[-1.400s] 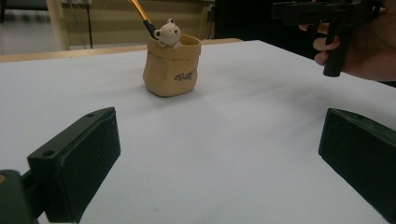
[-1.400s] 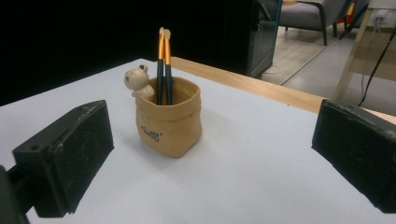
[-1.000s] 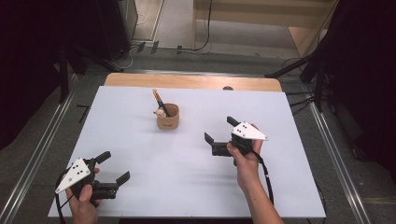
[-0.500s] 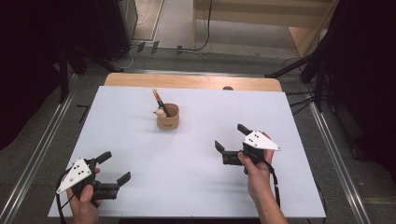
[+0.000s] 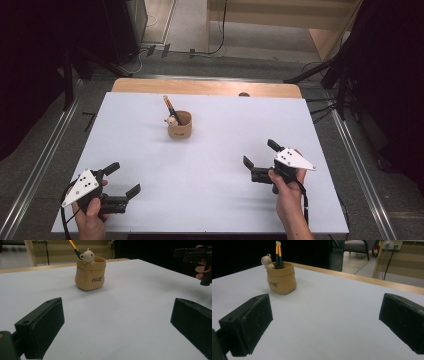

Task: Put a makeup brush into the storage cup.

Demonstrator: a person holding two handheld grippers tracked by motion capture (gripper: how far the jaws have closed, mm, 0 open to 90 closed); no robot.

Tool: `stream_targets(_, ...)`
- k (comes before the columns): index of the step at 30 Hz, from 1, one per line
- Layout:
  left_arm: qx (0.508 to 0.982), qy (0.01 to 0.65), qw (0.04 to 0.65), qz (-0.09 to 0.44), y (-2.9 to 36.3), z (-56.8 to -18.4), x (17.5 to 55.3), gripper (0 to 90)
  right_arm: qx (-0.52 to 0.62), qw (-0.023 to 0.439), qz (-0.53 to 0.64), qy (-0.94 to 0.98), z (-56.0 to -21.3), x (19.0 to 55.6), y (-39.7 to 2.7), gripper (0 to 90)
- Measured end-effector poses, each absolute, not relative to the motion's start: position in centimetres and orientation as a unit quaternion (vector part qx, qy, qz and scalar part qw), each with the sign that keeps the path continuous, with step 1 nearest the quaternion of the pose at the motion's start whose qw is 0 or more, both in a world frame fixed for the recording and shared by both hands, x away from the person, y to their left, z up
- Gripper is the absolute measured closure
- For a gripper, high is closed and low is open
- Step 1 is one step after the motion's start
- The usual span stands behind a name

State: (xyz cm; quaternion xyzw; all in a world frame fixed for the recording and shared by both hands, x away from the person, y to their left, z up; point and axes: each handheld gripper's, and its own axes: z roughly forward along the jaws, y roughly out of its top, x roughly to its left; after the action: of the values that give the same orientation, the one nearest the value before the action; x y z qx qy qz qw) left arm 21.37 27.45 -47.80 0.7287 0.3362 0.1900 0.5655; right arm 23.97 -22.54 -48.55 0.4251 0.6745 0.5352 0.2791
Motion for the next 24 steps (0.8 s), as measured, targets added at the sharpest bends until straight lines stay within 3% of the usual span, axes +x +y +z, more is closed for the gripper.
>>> stream_targets(24,0.725,0.344,0.564,0.195,27.6,-47.9,21.7,0.0,0.452,0.296,0.518,0.662,-50.1,20.5,-28.2,0.0)
